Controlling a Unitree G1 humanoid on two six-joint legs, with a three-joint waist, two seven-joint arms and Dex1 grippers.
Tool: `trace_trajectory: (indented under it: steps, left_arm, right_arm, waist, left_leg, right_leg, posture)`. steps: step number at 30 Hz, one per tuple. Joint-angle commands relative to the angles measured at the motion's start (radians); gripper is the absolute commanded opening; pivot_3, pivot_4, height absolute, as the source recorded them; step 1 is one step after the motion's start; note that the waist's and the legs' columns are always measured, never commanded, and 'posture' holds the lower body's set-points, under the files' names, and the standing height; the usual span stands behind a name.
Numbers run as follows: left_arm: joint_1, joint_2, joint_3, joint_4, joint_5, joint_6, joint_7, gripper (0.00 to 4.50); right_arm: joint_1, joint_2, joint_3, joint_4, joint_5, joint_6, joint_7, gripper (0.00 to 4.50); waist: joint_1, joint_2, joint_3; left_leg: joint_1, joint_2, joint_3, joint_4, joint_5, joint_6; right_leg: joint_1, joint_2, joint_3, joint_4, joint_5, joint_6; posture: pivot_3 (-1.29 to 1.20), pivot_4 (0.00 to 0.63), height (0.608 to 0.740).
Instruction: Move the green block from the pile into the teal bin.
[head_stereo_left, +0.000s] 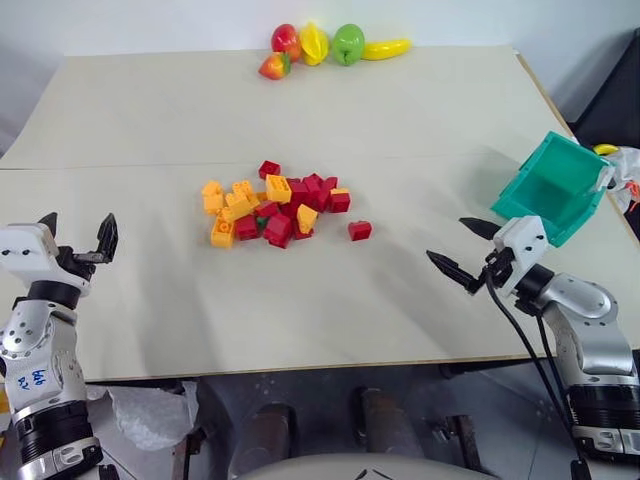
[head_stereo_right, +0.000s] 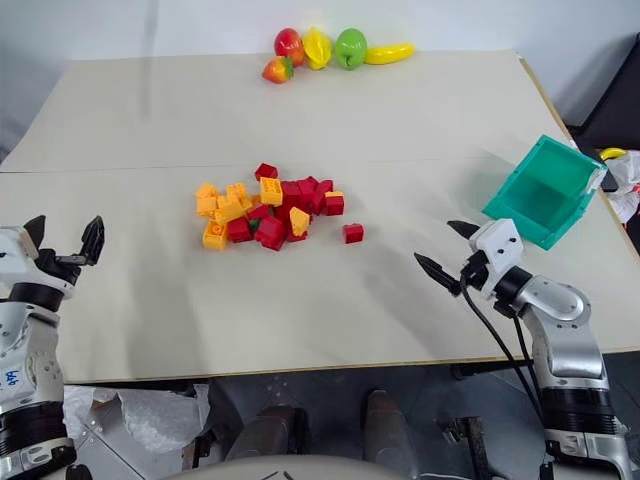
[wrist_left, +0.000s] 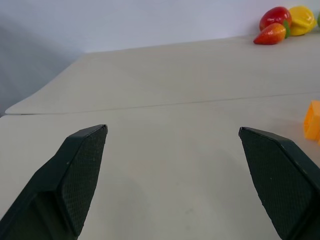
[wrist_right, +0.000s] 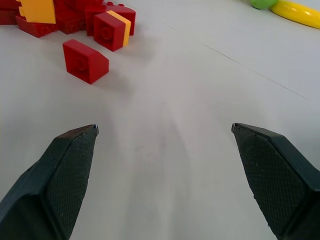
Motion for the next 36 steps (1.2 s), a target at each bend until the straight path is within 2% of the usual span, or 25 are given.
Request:
trace_trajectory:
  steps: [1, 8, 14, 17, 19, 21, 25, 30, 32, 35, 36]
  left_arm:
    - [-0.009, -0.002, 0.004, -0.006, -0.007, -0.007, 0.007, 4.5]
    - [-0.009, -0.009, -0.025, -0.054, -0.064, 0.054, -0.047, 4.5]
    - [0.019, 0.018, -0.087, -0.109, -0.059, 0.086, -0.134, 4.5]
    - [0.049, 0.059, -0.137, -0.136, -0.101, 0.009, -0.357, 4.5]
    - [0.066, 0.078, -0.157, -0.134, -0.103, -0.031, -0.443, 4.5]
    - [0.073, 0.073, -0.156, -0.131, -0.179, -0.062, -0.578, 4.5]
    - [0.092, 0.119, -0.161, -0.11, -0.234, -0.024, -0.721, 4.5]
    - [0.099, 0.15, -0.133, -0.084, -0.295, -0.007, -0.837, 4.5]
    - [0.112, 0.16, -0.107, -0.088, -0.336, 0.009, -0.884, 4.5]
    - [0.124, 0.18, -0.079, -0.077, -0.344, 0.028, -0.9, 4.5]
    - [0.128, 0.189, -0.066, -0.07, -0.347, 0.033, -0.903, 4.5]
  right_arm:
    - [-0.012, -0.009, -0.014, -0.071, 0.03, 0.022, 0.001, 4.48]
    - [-0.032, -0.024, 0.009, -0.223, 0.071, 0.172, -0.006, 4.48]
    - [-0.071, -0.018, 0.066, -0.371, 0.083, 0.308, -0.038, 4.48]
    - [-0.173, 0.04, 0.192, -0.471, 0.117, 0.467, -0.08, 4.48]
    - [-0.215, 0.077, 0.238, -0.501, 0.131, 0.541, -0.11, 4.48]
    - [-0.266, 0.121, 0.298, -0.496, 0.125, 0.598, -0.133, 4.48]
    - [-0.345, 0.208, 0.382, -0.416, 0.086, 0.598, -0.155, 3.62]
    - [-0.489, 0.369, 0.491, -0.238, 0.008, 0.615, -0.221, 2.0]
    - [-0.554, 0.465, 0.527, -0.172, -0.013, 0.636, -0.263, 1.27]
    - [-0.625, 0.576, 0.552, -0.087, -0.036, 0.676, -0.308, 0.23]
    - [-0.65, 0.614, 0.561, -0.049, -0.047, 0.679, -0.321, 0.02]
  waist:
    - [0.0, 0.0, 0.0]
    - [-0.001, 0.0, 0.0]
    - [0.0, 0.0, 0.0]
    - [-0.007, 0.001, 0.0]
    - [-0.008, 0.002, 0.001]
    - [-0.006, 0.003, 0.002]
    - [-0.004, 0.004, 0.002]
    - [-0.011, 0.004, 0.003]
    - [-0.02, 0.005, 0.003]
    - [-0.035, 0.005, 0.003]
    - [-0.036, 0.005, 0.003]
  left_leg:
    - [0.0, 0.0, 0.0, 0.0, 0.0, 0.0]
    - [0.0, 0.0, 0.0, 0.0, 0.0, 0.0]
    - [0.0, 0.0, 0.0, 0.0, 0.0, 0.0]
    - [-0.001, 0.0, 0.0, 0.0, 0.0, 0.0]
    - [0.0, 0.002, 0.0, 0.0, 0.0, -0.002]
    - [0.0, 0.003, -0.001, 0.0, 0.0, -0.003]
    - [-0.001, 0.001, -0.001, 0.0, -0.001, -0.002]
    - [-0.001, 0.001, -0.001, 0.001, -0.001, -0.001]
    - [-0.002, 0.001, -0.001, 0.001, -0.001, -0.001]
    - [-0.003, 0.002, -0.001, 0.001, -0.001, -0.001]
    - [-0.004, 0.002, -0.001, 0.001, -0.001, -0.002]
  right_leg:
    - [0.0, 0.0, 0.0, 0.0, 0.0, 0.0]
    - [0.0, 0.0, 0.0, 0.001, 0.0, 0.0]
    - [0.0, 0.0, 0.0, 0.0, 0.0, 0.0]
    - [-0.001, -0.001, 0.001, 0.0, 0.0, 0.0]
    - [-0.001, -0.004, 0.0, 0.0, 0.0, -0.001]
    - [-0.001, -0.004, -0.001, 0.001, -0.001, -0.002]
    - [-0.002, -0.005, -0.001, 0.0, -0.001, -0.002]
    - [-0.002, -0.004, -0.002, 0.003, -0.001, -0.002]
    - [-0.003, -0.004, -0.002, 0.005, -0.001, -0.002]
    - [-0.006, -0.004, -0.002, 0.007, -0.001, -0.002]
    - [-0.008, -0.003, -0.001, 0.009, -0.001, -0.002]
  posture:
    - [0.0, 0.15, 0.74]
    - [0.0, 0.15, 0.74]
    - [0.0, 0.15, 0.74]
    - [0.0, 0.15, 0.74]
    - [0.0, 0.15, 0.74]
    - [0.0, 0.15, 0.74]
    - [0.0, 0.15, 0.74]
    - [0.0, 0.15, 0.74]
    - [0.0, 0.15, 0.74]
    - [0.0, 0.15, 0.74]
    - [0.0, 0.15, 0.74]
